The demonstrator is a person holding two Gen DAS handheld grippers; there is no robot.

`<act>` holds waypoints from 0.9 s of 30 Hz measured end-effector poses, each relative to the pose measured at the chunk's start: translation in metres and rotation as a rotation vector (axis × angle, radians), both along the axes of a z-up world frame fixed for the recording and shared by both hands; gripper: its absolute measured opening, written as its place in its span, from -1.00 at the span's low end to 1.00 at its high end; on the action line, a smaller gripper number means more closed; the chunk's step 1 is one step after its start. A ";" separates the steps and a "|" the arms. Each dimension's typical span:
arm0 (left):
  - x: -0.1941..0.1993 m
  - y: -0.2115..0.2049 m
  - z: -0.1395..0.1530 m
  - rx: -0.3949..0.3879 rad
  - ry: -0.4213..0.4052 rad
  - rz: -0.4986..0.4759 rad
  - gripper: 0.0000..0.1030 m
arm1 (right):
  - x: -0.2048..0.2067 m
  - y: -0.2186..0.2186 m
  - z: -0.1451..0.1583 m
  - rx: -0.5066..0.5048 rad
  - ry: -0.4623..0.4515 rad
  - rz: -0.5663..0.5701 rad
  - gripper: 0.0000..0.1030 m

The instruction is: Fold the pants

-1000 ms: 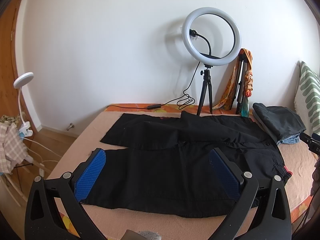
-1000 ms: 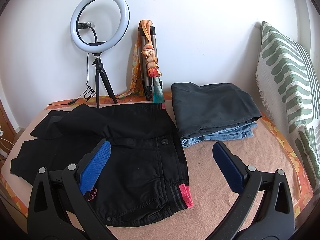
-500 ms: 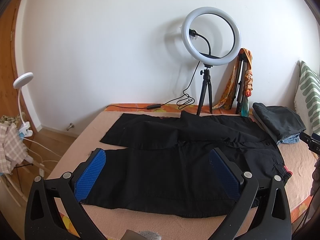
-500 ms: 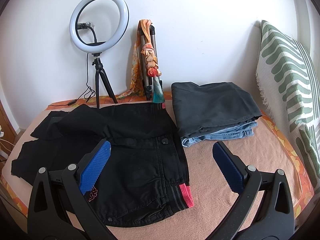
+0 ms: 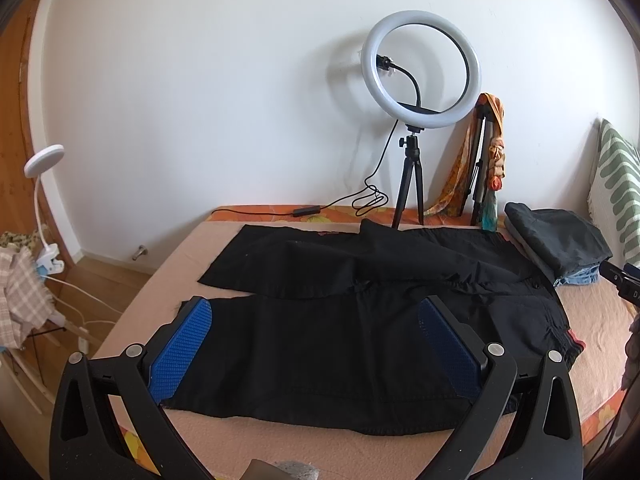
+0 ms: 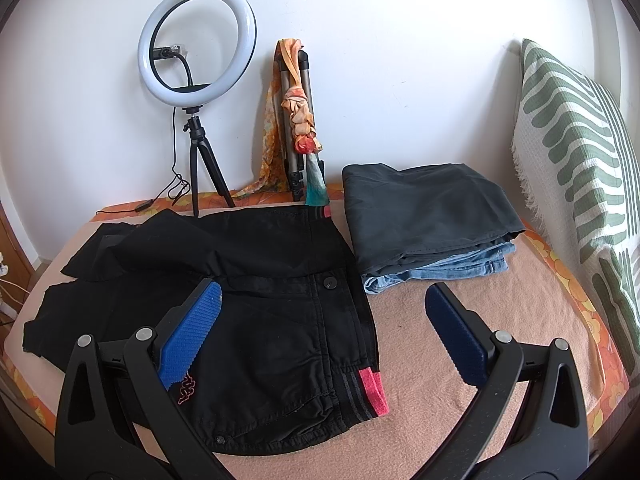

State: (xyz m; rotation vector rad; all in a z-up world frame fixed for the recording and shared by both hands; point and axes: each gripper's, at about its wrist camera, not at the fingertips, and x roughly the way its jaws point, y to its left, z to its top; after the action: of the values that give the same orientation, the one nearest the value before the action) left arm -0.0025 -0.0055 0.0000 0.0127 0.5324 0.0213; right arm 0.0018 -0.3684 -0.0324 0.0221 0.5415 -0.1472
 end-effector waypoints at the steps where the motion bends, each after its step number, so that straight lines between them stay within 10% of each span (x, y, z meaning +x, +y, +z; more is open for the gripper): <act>1: 0.000 0.000 0.000 0.000 0.000 0.001 1.00 | 0.000 0.000 0.000 0.000 0.000 0.000 1.00; 18: 0.029 0.005 -0.003 0.010 0.050 -0.016 1.00 | 0.019 -0.002 0.000 0.033 -0.005 0.010 1.00; 27: 0.077 0.032 -0.011 -0.137 0.117 -0.044 0.99 | 0.056 0.001 0.006 0.056 -0.017 0.113 1.00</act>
State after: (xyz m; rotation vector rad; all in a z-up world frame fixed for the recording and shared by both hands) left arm 0.0743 0.0262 -0.0109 -0.1088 0.6496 -0.0590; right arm 0.0578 -0.3672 -0.0260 0.0468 0.5286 -0.0213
